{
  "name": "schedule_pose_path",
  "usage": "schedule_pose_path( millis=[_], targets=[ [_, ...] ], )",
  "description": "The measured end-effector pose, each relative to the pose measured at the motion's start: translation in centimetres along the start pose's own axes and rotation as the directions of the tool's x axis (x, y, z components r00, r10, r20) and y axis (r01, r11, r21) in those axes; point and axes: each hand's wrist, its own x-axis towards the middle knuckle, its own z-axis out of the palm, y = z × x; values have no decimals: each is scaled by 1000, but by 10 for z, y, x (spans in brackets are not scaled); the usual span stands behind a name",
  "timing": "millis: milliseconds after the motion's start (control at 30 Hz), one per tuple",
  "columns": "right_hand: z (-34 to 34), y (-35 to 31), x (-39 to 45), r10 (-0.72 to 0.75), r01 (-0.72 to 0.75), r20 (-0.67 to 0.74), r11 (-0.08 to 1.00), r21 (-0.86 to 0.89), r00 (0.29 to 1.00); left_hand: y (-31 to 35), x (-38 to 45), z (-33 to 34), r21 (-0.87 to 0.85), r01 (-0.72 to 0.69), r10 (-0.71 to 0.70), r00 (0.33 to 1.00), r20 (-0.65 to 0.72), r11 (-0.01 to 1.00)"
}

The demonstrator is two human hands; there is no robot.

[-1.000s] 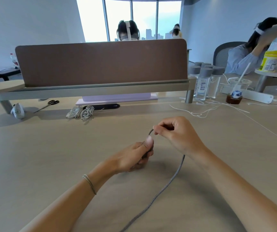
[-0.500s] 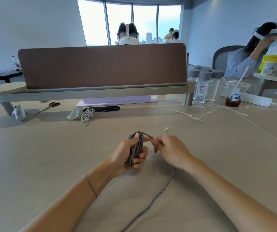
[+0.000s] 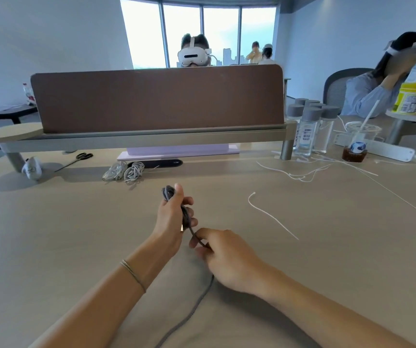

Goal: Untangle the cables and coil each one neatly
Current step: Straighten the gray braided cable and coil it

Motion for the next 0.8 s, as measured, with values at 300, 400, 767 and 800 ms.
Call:
schedule_pose_path(
  millis=[300, 400, 767, 800],
  targets=[
    [-21, -9, -4, 59, -383, 438, 597, 704, 897, -1, 12, -13, 580, -355, 434, 901, 3, 733],
    [-44, -8, -6, 50, -276, 416, 818, 504, 908, -1, 2, -11, 719, -472, 511, 839, 188, 510],
    [-95, 20, -3, 85, -75, -42, 977, 197, 995, -16, -8, -1, 726, -646, 200, 763, 615, 236],
    [-95, 23, -2, 16, -1, -124, 993, 120, 992, -16, -9, -1, 712, -662, 167, 749, 641, 235]
  ],
)
